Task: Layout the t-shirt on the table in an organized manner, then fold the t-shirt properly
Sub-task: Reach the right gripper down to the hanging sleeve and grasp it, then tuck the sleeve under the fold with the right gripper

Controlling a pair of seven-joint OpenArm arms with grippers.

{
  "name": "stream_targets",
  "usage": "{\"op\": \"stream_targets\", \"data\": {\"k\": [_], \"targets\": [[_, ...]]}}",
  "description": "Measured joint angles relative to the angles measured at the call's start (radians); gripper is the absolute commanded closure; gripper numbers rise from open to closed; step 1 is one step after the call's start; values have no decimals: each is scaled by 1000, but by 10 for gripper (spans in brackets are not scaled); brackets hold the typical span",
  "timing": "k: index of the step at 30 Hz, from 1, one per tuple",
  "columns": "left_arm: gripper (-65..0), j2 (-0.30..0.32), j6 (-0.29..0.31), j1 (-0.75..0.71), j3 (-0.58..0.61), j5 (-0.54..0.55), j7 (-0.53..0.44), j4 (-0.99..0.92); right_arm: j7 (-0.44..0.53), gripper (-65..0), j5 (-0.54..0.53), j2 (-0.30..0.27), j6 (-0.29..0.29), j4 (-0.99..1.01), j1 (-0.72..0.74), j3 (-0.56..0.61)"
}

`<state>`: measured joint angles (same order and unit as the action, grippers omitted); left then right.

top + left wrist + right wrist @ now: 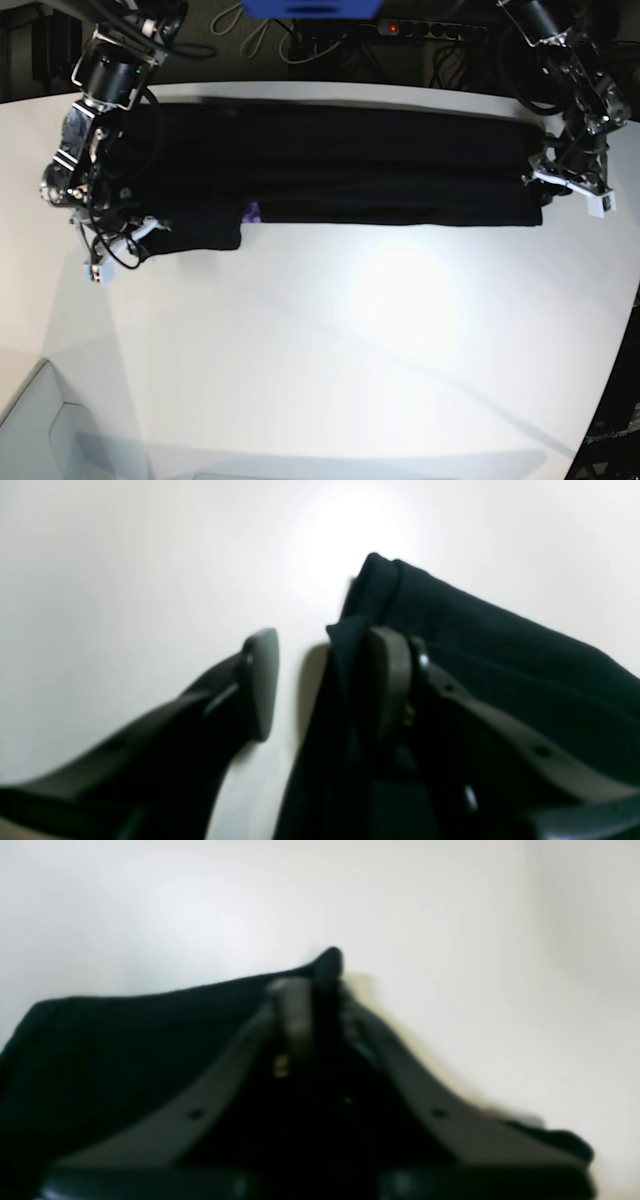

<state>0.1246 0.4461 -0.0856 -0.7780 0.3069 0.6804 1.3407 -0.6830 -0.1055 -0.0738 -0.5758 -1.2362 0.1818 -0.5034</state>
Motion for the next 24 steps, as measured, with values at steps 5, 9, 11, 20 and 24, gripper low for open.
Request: {"op": "stream_targets", "data": {"k": [5,9,11,20,24], "targets": [[-284,0,0,0,0,0,0,0,-27,0,6,6,0,-51,-13,0],[-284,0,0,0,0,-1,0,-1,-27,0,13,23,0,-211,-62,-3],[-285,0,0,0,0,1,-1,-1,-39,0,2,42,0,-309,-101,-2],[-287,0,0,3,3,-1,0,-1,-114,0,5,93,-4,-596,-266,-39],[-288,2,0,3,3,-3,0,-1,-108,0,-6,97,-4,-636,-315,-62]]}}
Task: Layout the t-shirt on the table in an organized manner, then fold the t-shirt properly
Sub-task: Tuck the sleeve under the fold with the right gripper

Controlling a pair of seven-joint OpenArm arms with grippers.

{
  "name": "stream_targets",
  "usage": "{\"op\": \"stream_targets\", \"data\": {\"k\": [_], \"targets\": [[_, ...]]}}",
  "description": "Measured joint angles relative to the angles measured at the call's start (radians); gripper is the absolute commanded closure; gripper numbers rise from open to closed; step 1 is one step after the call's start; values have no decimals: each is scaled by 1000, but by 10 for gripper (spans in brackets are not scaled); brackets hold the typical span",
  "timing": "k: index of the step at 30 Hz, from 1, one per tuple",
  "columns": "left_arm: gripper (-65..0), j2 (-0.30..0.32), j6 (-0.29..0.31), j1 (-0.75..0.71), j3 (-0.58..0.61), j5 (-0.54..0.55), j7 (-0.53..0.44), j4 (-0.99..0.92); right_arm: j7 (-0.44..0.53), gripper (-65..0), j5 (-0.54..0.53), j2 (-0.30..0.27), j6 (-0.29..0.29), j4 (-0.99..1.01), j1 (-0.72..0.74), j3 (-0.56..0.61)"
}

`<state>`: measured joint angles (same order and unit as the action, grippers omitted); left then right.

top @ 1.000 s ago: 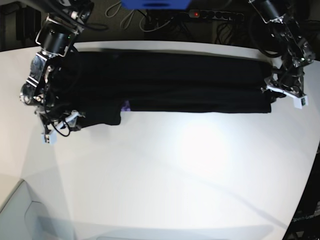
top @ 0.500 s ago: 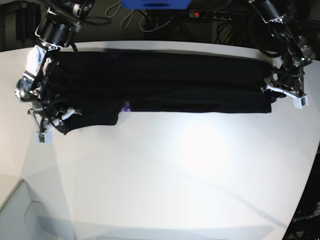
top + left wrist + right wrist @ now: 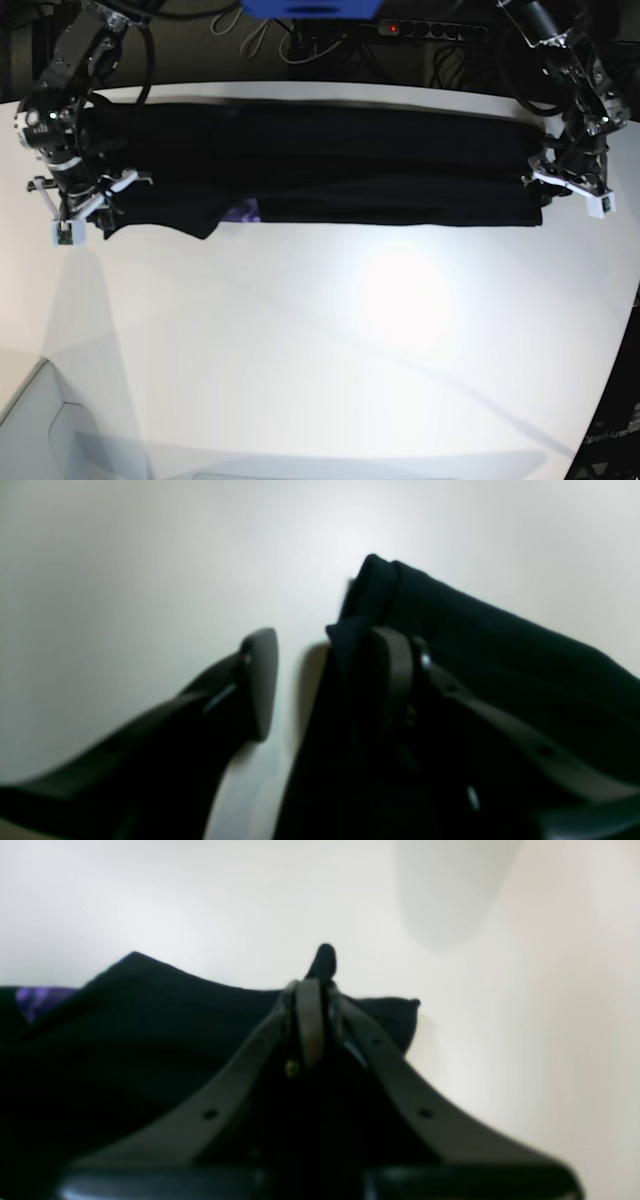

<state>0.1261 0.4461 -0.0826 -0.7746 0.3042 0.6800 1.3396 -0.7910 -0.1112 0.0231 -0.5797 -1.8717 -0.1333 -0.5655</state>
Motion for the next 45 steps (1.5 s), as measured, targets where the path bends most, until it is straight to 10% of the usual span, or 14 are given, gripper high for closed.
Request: {"op": "stream_targets", "data": {"k": [16,24,45], "targets": [[-300,4,0,-4,0,3,2,3,8,0,5,31,0,167,-12,-102],[-526,22,3,-26,4,0,9,24,116,0,4,32,0,275,-11,-99],[-529,-11,79,-135,-3,174,47,197,148,0,-2,46,0,300,-11,-95]]}}
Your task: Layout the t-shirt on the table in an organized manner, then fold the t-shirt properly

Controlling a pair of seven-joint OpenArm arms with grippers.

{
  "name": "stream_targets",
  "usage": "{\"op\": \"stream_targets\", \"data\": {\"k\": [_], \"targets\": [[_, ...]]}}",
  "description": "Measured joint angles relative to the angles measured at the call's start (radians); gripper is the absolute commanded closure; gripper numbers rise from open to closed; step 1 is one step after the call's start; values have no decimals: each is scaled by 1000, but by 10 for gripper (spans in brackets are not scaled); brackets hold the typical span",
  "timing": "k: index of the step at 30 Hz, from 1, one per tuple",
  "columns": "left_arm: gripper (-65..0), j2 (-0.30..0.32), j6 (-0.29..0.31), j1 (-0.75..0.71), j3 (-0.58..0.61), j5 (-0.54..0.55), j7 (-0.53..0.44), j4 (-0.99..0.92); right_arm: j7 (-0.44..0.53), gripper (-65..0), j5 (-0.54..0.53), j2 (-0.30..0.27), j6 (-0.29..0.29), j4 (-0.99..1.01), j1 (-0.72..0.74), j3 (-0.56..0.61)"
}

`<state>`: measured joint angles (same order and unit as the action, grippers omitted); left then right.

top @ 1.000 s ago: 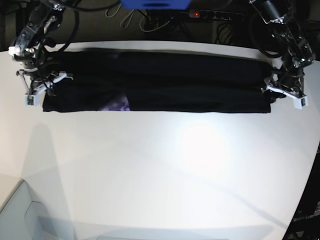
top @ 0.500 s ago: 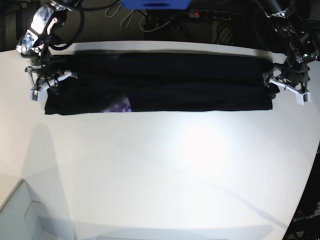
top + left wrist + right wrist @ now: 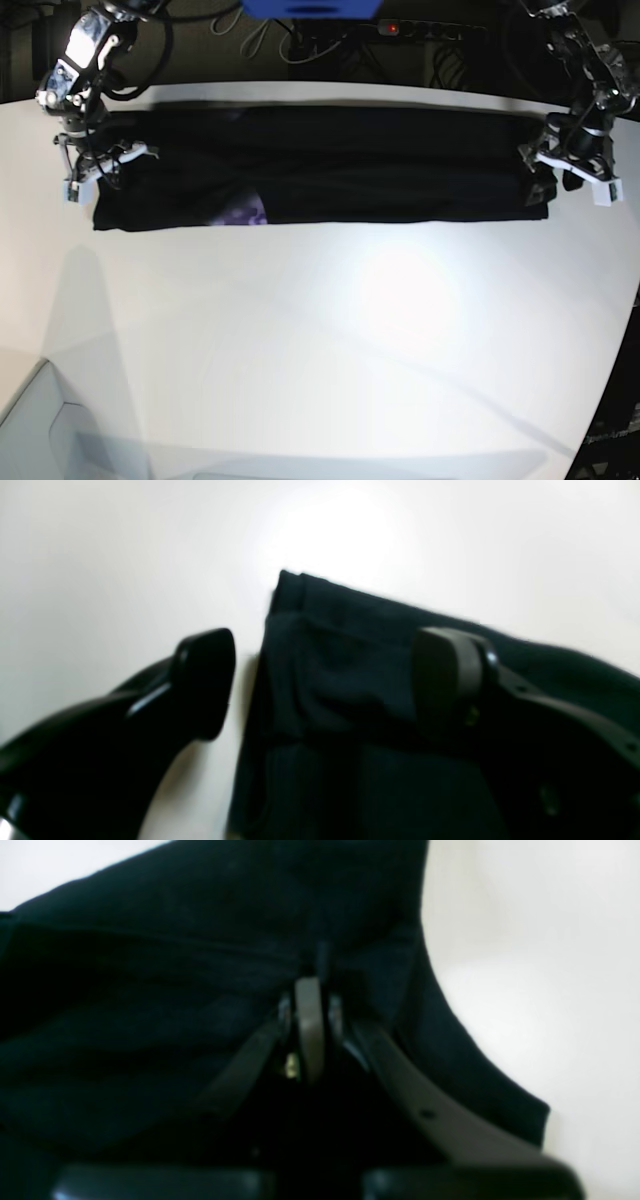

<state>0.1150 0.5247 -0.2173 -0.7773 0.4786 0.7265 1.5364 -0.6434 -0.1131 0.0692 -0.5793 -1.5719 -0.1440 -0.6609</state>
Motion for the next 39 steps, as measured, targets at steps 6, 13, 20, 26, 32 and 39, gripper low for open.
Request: {"op": "stream_targets", "data": {"k": [6,13,20,26,32,39], "targets": [[-529,3,3,2,4,6,-25,-103,-2,0,0,0,0,0,2,5],[-526,13,23,22,3,26,-61,-168,-2,0,0,1,0,0,2,31],[-279,54,31,58,19,55,-111,-278,-2,0,0,0,0,0,5,31],[-8,71,29,116,36,78,-100,-364,-8,0,0,3,0,0,7,34],[-1,82,24,124,40,53,-54,-327,0,0,1,0,0,0,2,80],[-1,87,-5,100,40,-6,11,-133,2,0,0,27,3,0,6,97]]}}
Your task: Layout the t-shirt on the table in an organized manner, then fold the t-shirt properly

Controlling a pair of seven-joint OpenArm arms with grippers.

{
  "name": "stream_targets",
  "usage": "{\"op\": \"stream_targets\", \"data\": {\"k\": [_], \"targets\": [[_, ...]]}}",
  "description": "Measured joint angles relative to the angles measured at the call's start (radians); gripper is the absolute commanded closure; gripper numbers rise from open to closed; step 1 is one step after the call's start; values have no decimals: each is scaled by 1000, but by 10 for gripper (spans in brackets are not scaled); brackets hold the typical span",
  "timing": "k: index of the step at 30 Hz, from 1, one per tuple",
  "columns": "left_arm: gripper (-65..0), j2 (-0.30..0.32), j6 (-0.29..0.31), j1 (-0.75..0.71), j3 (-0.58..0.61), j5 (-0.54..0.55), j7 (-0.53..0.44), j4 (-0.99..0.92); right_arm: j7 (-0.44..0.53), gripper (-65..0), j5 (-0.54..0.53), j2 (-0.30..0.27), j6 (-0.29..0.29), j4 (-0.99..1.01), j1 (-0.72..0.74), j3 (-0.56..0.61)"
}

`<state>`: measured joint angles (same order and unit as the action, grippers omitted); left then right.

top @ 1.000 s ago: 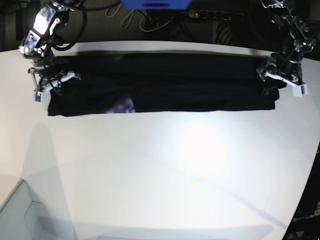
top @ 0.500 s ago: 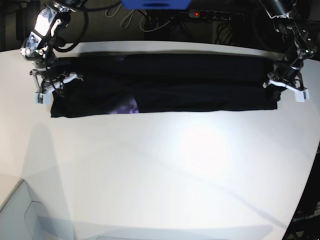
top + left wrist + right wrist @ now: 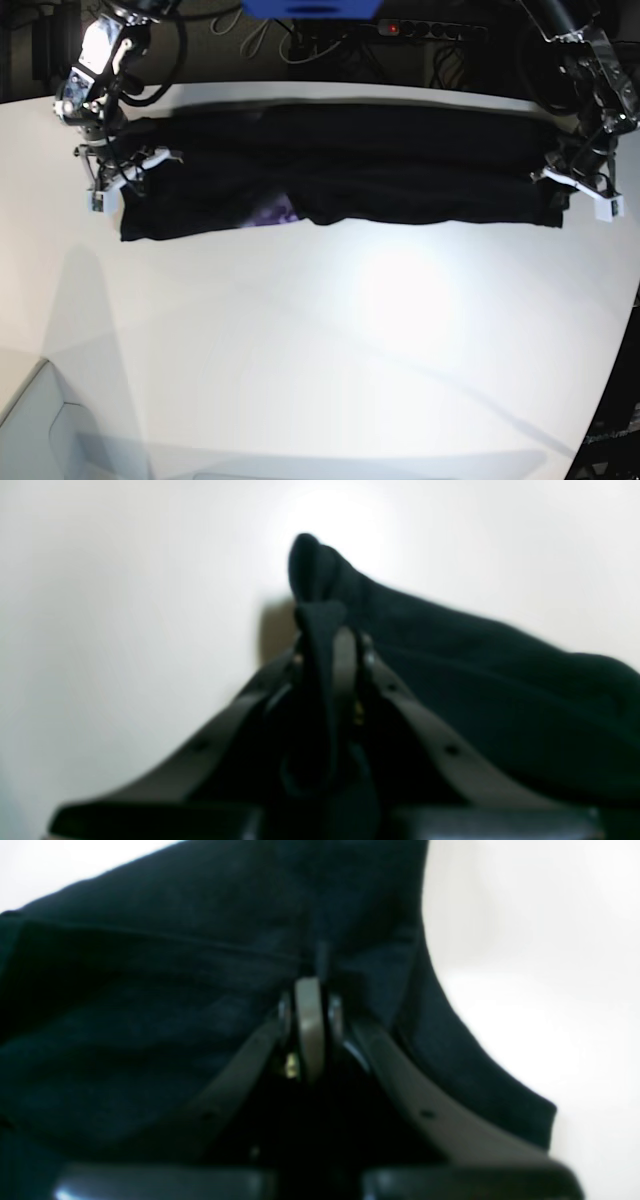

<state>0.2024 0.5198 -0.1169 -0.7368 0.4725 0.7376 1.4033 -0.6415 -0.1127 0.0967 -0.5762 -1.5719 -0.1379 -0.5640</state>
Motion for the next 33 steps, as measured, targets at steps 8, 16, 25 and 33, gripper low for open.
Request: {"op": "stream_targets", "data": {"k": [8,16,25,33], "targets": [[-1,-40,5,0,7,-4,113,235,0,0,0,20,0,0,5,2],[-1,-224,7,-3,130,-122,199,384,39,0,-26,29,0,66,26,22],[-1,-356,-113,-81,410,-646,86,502,45,0,-33,31,0,72,28,23],[-1,-352,-105,-111,631,-679,58,487,44,0,-34,34,0,72,26,23]]}}
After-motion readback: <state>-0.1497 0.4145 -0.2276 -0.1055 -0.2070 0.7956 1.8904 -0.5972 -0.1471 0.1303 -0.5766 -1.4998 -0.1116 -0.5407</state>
